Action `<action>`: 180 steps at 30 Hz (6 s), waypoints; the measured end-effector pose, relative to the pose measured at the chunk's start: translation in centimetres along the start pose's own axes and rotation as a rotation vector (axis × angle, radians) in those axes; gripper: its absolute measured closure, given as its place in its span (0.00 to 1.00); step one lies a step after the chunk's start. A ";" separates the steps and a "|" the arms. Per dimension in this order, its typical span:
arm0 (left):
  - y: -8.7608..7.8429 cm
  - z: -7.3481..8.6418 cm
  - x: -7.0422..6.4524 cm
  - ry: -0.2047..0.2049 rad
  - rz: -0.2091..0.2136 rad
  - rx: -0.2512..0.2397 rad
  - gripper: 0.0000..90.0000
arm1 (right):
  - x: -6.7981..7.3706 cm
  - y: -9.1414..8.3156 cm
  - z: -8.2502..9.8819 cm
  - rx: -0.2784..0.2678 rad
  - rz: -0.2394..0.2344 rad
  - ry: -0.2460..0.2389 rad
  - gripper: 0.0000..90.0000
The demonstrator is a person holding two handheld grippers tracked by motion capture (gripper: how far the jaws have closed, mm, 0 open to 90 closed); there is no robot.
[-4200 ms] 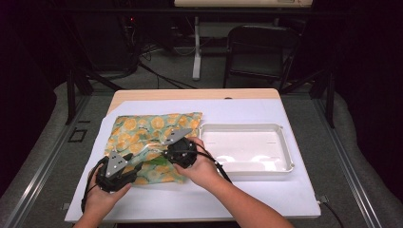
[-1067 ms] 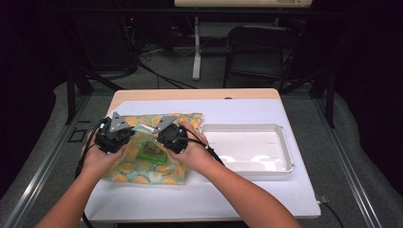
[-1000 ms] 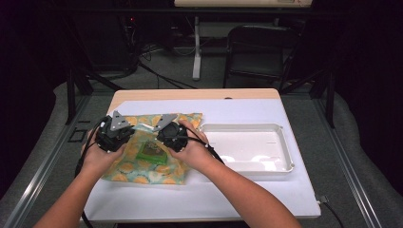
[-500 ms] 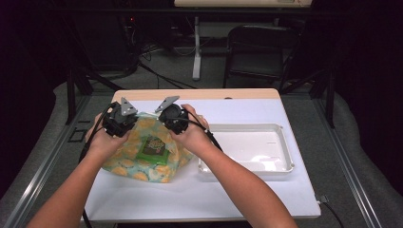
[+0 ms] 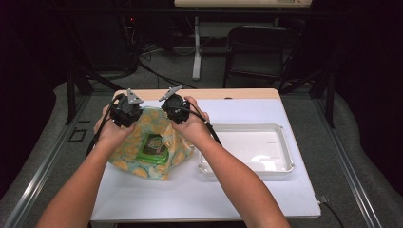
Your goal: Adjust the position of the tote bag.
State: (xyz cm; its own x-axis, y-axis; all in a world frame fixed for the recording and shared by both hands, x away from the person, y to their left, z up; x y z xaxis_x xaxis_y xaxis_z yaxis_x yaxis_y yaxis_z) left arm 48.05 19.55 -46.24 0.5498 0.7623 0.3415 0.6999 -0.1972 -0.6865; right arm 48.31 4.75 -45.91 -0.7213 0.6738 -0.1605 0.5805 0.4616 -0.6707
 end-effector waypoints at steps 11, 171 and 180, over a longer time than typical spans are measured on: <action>2.4 -0.2 -0.3 0.000 -0.005 0.041 0.98 | -1.2 1.3 0.5 0.028 0.050 0.013 1.00; 8.8 9.1 0.2 -0.127 0.012 0.313 0.99 | -1.0 8.3 8.9 0.325 0.141 0.069 0.98; 9.3 9.5 0.7 -0.172 -0.007 0.330 0.99 | -1.3 8.9 9.4 0.332 0.154 0.096 0.99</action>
State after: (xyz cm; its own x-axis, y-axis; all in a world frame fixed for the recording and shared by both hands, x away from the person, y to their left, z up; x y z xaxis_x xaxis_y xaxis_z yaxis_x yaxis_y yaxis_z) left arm 50.58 24.12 -58.46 0.4412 0.8608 0.2538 0.5033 -0.0033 -0.8641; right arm 50.87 2.61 -58.45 -0.5876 0.7787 -0.2199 0.5137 0.1490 -0.8449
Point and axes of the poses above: each handheld gripper's, and its own axes: y roughly forward along the jaws, z roughly out of its underside, x roughly to its left, the point moved 6 cm from there along y, roughly forward along the jaws, and after that the axes turned 2 degrees about y, right-handed, at the moved point
